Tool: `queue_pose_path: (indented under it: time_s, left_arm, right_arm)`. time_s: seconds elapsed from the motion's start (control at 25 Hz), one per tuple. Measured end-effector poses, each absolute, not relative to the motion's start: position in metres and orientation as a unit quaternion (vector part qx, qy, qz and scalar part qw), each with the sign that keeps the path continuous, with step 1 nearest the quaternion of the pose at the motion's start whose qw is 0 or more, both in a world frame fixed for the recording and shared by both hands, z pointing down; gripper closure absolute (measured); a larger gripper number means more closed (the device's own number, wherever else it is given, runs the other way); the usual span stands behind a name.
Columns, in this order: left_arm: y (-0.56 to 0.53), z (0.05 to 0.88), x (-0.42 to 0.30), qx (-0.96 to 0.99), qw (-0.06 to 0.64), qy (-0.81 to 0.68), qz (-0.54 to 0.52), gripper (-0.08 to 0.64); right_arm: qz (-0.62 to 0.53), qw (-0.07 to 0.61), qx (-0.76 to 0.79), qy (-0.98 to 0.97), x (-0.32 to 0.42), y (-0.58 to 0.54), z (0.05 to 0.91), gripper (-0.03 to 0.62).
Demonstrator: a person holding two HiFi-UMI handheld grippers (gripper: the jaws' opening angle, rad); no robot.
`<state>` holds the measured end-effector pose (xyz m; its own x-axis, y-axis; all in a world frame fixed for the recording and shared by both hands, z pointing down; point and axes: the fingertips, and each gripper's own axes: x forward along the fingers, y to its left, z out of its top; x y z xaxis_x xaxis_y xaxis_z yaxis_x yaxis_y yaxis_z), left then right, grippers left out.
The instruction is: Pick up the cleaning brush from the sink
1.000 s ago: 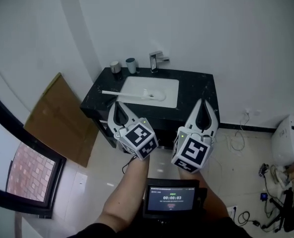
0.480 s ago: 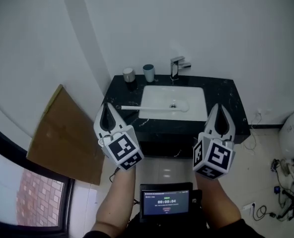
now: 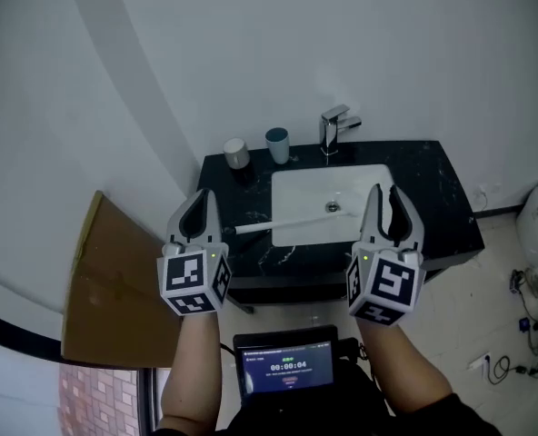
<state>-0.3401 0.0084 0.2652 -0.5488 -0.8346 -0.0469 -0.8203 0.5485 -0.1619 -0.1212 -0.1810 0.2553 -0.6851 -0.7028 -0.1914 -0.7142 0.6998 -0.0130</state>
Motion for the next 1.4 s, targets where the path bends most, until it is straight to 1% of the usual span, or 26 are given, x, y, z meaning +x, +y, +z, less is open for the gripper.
queue_pose_path:
  time_s: [0.12,0.2,0.28,0.36,0.44,0.48,0.52,0.68,0.8,0.92,1.0,1.16,1.28,1.4]
  left_arm:
    - [-0.011,0.268,-0.377,-0.530,0.043,0.843,-0.087,0.543]
    - [-0.023,0.278,-0.407,-0.556,0.032,0.817,-0.149,0.543]
    - [-0.037,0.288,-0.433,-0.595,0.023,0.780,-0.192,0.543]
    - [-0.050,0.295,-0.459,-0.643,0.008,0.744,-0.182,0.543]
    - [-0.058,0.308,-0.487,-0.690,-0.014,0.701,-0.179,0.541]
    - [-0.060,0.316,-0.498,-0.714,-0.027,0.674,-0.189,0.541]
    - [-0.062,0.325,-0.508,-0.735,-0.040,0.648,-0.197,0.540]
    - [-0.073,0.344,-0.549,-0.768,-0.074,0.606,-0.194,0.540]
    - [-0.090,0.361,-0.564,-0.780,-0.097,0.584,-0.202,0.538]
    - [-0.112,0.375,-0.576,-0.780,-0.109,0.573,-0.227,0.524]
    - [-0.122,0.389,-0.577,-0.786,-0.134,0.551,-0.247,0.483]
    - [-0.144,0.412,-0.573,-0.790,-0.172,0.524,-0.269,0.480]
    - [-0.162,0.435,-0.570,-0.790,-0.201,0.500,-0.293,0.480]
    - [-0.177,0.454,-0.568,-0.786,-0.211,0.488,-0.315,0.480]
  right_arm:
    - [0.012,0.073,-0.388,0.919,-0.168,-0.191,0.263,0.508]
    - [0.008,0.069,-0.389,0.918,-0.197,-0.190,0.267,0.448]
    - [0.010,0.068,-0.401,0.914,-0.224,-0.187,0.270,0.448]
    - [-0.001,0.060,-0.419,0.906,-0.254,-0.188,0.277,0.448]
    - [-0.047,0.047,-0.437,0.897,-0.284,-0.188,0.295,0.448]
    - [-0.073,0.041,-0.445,0.892,-0.298,-0.186,0.305,0.442]
    - [-0.093,0.035,-0.452,0.886,-0.311,-0.184,0.313,0.392]
    - [-0.132,-0.004,-0.488,0.863,-0.350,-0.190,0.346,0.388]
    - [-0.189,-0.042,-0.503,0.842,-0.368,-0.204,0.386,0.388]
    - [-0.337,-0.045,-0.500,0.796,-0.377,-0.220,0.438,0.388]
    - [-0.418,-0.054,-0.504,0.754,-0.376,-0.227,0.472,0.388]
    - [-0.462,-0.092,-0.532,0.704,-0.368,-0.232,0.518,0.388]
    - [-0.484,-0.116,-0.538,0.680,-0.377,-0.238,0.544,0.388]
    - [-0.503,-0.166,-0.536,0.658,-0.393,-0.235,0.578,0.388]
